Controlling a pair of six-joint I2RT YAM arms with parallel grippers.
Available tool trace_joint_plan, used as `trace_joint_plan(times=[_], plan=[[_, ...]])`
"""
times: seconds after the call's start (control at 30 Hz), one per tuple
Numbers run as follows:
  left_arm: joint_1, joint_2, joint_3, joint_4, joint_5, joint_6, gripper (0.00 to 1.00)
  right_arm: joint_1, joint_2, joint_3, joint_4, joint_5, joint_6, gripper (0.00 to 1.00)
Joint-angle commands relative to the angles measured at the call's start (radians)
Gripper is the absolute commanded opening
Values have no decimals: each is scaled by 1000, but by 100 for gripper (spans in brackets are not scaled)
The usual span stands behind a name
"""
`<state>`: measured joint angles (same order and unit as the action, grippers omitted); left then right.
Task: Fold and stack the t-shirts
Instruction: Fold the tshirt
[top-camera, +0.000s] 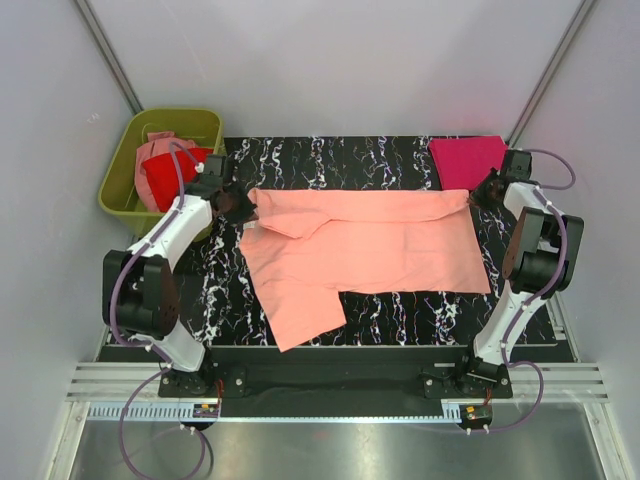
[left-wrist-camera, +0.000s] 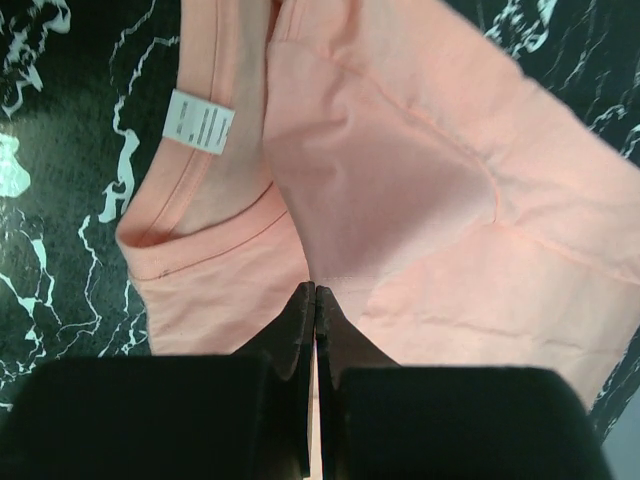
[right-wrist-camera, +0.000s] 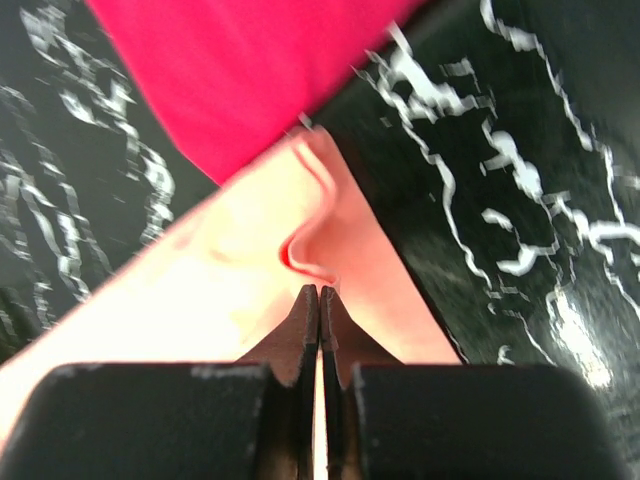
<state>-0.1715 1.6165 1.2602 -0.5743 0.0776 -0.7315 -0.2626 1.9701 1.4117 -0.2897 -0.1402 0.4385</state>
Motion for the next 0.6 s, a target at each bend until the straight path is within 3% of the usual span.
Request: trace_joint_plan(times=[0.0,0.27,0.37,0.57], plan=[[-16,-14,-25,79,30,6,0,3,-48,-28,-6,43,-7,4],[-48,22,-35,79,15,14,0,2,-30,-19,-20,70,-15,8],[-48,19,-27,50,-36,30,0,2,-30,-10,-26,103,-26,0],[-49,-13,-13,21,-59,37,0,2,-14,27,-62,113,-29,0]])
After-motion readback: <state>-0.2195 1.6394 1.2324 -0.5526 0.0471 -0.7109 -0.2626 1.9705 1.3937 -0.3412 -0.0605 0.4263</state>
